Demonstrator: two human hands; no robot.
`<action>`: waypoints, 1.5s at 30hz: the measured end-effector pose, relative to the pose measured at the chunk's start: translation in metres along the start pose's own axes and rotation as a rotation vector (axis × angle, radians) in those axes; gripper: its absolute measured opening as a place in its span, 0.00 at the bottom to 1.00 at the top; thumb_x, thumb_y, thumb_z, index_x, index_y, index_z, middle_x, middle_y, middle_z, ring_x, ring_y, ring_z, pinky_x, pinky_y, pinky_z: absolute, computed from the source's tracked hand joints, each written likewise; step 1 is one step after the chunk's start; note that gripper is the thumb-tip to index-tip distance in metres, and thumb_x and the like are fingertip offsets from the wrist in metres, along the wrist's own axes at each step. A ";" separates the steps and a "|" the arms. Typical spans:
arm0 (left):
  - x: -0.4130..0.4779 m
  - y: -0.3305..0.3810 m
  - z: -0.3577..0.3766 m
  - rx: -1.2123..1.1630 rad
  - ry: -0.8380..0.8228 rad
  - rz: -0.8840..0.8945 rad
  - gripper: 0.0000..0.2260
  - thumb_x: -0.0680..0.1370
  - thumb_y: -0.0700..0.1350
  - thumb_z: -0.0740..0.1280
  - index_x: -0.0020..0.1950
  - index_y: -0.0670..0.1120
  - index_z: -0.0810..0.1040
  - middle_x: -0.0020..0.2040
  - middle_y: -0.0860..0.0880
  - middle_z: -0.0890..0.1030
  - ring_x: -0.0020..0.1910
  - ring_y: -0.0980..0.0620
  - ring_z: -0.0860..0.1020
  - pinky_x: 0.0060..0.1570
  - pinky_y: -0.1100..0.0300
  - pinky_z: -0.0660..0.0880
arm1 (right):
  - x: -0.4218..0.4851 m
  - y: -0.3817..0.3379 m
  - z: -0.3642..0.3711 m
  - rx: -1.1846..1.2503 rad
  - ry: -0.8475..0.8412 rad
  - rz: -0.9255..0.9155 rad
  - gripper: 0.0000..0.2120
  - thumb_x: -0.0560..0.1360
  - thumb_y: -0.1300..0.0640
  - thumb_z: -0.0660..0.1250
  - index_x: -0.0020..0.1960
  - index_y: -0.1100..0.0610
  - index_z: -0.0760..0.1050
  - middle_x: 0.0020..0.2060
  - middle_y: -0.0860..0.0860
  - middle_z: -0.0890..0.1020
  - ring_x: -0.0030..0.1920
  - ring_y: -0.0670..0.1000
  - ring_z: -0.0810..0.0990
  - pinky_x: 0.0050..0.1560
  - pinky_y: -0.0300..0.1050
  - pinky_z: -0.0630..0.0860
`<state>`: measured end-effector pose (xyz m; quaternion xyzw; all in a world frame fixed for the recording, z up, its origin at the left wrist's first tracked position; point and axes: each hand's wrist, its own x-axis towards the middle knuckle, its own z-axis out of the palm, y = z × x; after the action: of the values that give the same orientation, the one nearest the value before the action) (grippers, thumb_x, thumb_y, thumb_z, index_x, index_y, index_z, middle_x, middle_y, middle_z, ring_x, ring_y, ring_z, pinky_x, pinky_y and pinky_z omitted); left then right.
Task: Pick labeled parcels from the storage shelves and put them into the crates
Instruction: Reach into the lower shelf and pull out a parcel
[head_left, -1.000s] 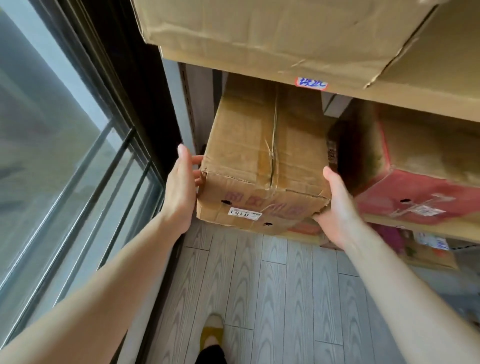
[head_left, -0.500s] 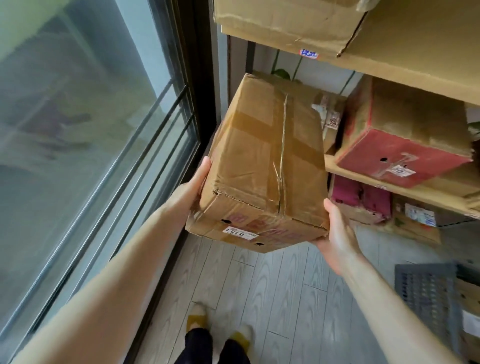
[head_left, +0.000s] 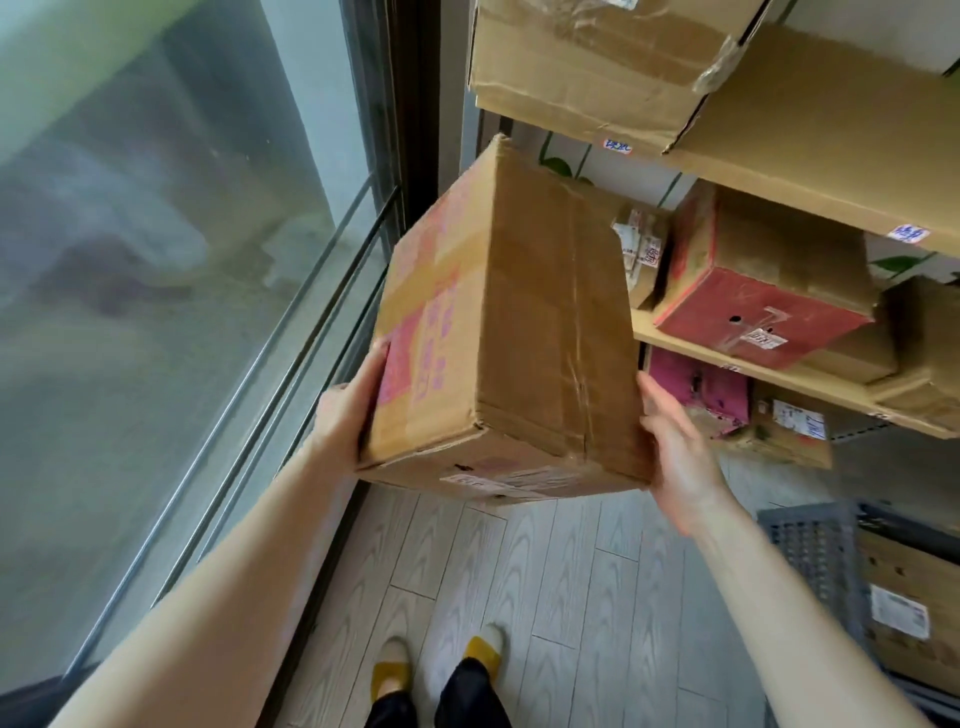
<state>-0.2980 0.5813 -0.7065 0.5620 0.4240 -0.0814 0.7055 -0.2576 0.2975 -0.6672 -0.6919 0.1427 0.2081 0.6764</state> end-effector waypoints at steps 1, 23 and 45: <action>-0.003 0.006 0.000 0.045 0.042 0.038 0.32 0.56 0.71 0.71 0.43 0.45 0.81 0.46 0.47 0.83 0.45 0.49 0.81 0.54 0.52 0.77 | 0.001 -0.004 0.002 -0.053 0.026 0.001 0.20 0.80 0.61 0.53 0.71 0.52 0.66 0.67 0.46 0.72 0.67 0.47 0.70 0.68 0.47 0.67; -0.054 0.053 -0.010 0.577 -0.135 0.217 0.57 0.51 0.78 0.64 0.73 0.49 0.57 0.71 0.48 0.65 0.65 0.49 0.68 0.66 0.52 0.64 | -0.039 0.044 0.039 0.529 0.027 0.311 0.22 0.77 0.42 0.56 0.44 0.52 0.85 0.45 0.53 0.86 0.43 0.51 0.85 0.36 0.44 0.81; 0.021 0.033 0.031 0.736 0.178 0.255 0.35 0.58 0.76 0.64 0.45 0.46 0.72 0.46 0.48 0.81 0.47 0.46 0.79 0.46 0.54 0.73 | 0.037 0.076 0.030 0.133 0.218 0.332 0.10 0.81 0.49 0.55 0.51 0.48 0.75 0.45 0.47 0.77 0.43 0.47 0.75 0.40 0.41 0.72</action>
<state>-0.2500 0.5734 -0.6967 0.8303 0.3529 -0.0906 0.4217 -0.2645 0.3270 -0.7519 -0.6312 0.3405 0.2310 0.6575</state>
